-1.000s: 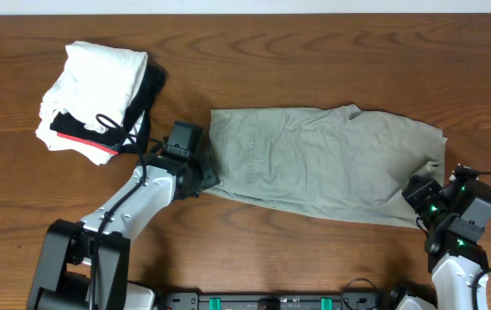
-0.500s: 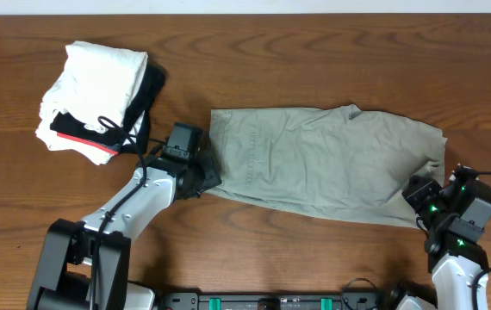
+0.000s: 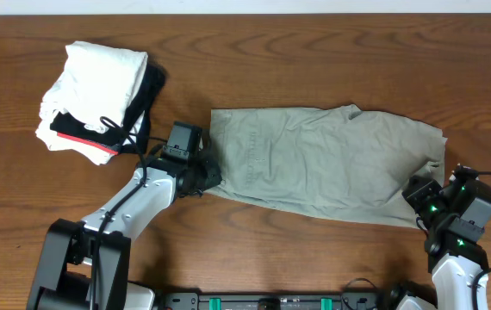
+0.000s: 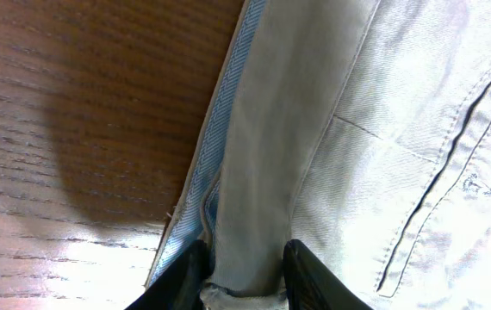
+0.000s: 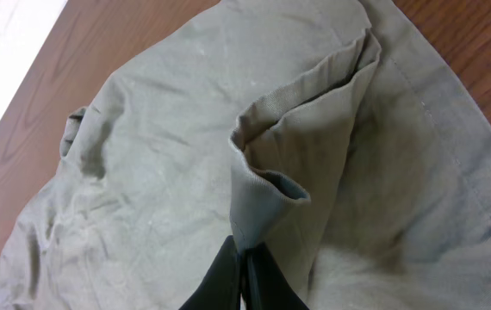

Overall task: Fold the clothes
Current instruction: 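Grasp the pants' left waistband corner with the left gripper, then pull the pants with both grippers upward and outward to spread them flat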

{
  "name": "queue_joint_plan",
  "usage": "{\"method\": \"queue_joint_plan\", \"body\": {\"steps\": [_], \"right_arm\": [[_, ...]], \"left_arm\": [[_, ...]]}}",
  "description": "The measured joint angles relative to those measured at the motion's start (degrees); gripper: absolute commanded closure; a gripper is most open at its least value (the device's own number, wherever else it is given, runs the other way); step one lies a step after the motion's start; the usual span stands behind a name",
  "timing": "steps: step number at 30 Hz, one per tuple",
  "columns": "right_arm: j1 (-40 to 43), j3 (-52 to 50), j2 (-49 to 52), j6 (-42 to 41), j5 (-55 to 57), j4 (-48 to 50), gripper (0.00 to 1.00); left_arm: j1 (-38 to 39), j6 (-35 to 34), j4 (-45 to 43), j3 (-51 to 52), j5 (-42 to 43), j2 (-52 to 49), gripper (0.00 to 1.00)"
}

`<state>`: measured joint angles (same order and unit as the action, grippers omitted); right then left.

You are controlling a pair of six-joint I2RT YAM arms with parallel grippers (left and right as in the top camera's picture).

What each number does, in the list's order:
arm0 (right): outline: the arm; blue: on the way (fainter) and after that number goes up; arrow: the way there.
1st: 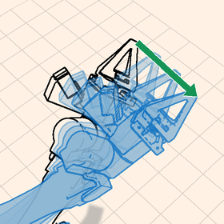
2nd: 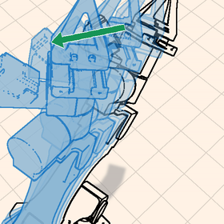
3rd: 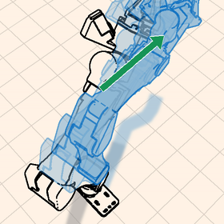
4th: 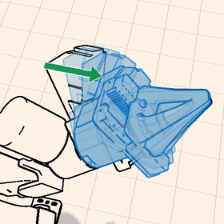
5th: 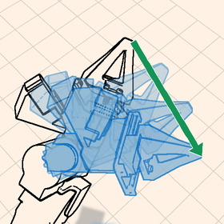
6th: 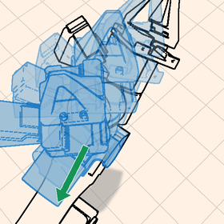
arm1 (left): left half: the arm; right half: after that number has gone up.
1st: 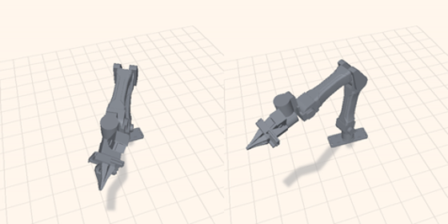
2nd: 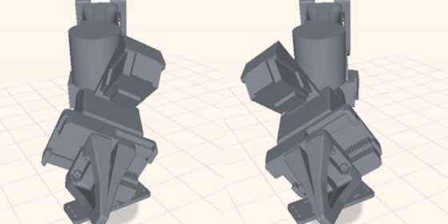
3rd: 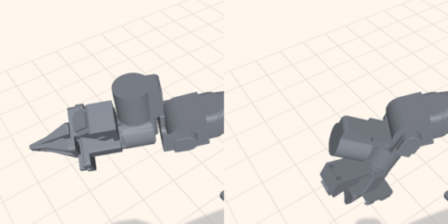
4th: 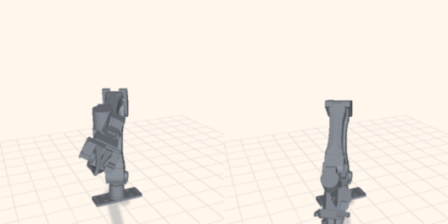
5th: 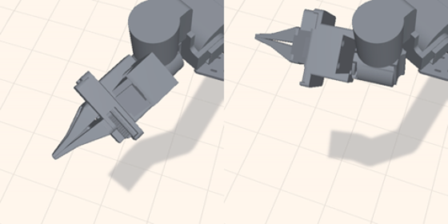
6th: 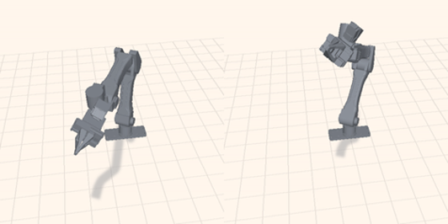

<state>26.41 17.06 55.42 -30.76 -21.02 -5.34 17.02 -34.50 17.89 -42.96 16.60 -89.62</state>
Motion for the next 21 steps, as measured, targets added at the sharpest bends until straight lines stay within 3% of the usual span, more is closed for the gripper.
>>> {"method": "queue_joint_plan", "body": {"steps": [11, 17, 21], "right_arm": [[0.0, 0.0, 0.0, 0.0, 0.0, 0.0, 0.96], [0.0, 0.0, 0.0, 0.0, 0.0, 0.0, 0.99], [0.0, 0.0, 0.0, 0.0, 0.0, 0.0, 0.99]], "left_arm": [[0.0, -0.7, 1.4, 0.0, 0.0, 0.2, 0.69], [0.0, -2.2, 1.4, 0.0, 0.3, 0.2, 0.94], [0.0, -2.8, 1.0, 0.0, 0.7, 0.5, 0.94]]}}
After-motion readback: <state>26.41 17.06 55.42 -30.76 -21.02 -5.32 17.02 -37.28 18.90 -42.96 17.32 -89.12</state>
